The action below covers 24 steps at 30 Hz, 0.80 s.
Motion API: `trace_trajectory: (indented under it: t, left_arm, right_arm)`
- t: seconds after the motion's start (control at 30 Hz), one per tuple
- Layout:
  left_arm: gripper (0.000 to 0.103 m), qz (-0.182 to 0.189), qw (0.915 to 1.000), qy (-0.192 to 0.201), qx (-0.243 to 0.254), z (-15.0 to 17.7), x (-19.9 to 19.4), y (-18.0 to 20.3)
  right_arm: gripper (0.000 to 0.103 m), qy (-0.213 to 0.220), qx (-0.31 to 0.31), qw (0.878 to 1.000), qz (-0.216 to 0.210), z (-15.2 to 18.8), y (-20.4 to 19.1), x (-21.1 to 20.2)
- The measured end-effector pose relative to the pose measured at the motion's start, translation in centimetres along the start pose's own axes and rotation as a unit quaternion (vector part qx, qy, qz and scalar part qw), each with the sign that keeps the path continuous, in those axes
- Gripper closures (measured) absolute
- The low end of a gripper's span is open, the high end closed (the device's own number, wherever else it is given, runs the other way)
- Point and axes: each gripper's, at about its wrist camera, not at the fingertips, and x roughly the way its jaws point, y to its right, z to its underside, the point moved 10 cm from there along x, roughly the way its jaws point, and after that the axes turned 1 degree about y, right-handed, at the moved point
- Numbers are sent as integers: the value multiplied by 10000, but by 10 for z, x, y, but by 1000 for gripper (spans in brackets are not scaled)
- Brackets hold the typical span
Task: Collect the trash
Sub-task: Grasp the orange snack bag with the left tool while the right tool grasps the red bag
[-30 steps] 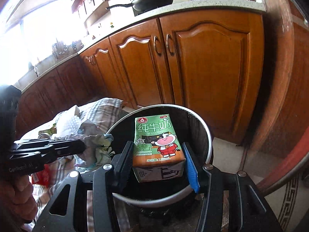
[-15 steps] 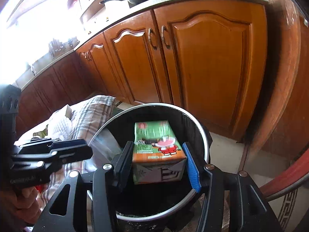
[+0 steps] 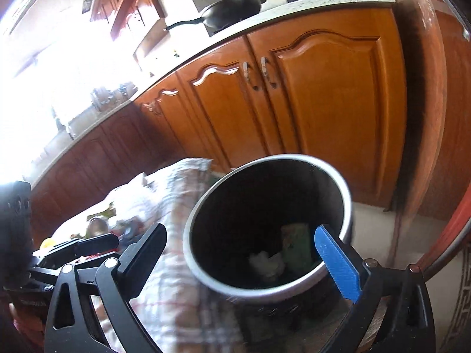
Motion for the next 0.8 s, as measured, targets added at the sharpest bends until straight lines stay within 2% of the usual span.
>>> trace_trajectory:
  t: [0.33,0.8]
  left_arm:
    - [28,-411,9980,188,-442,47,-65,-68]
    - [28,-1078,9893,275,-948,83,-110,-144]
  right_arm:
    - [1,-180,-150,9986,-471,44,-70,-5]
    - [2,-522,-407,9928,-1003,80,-143,7]
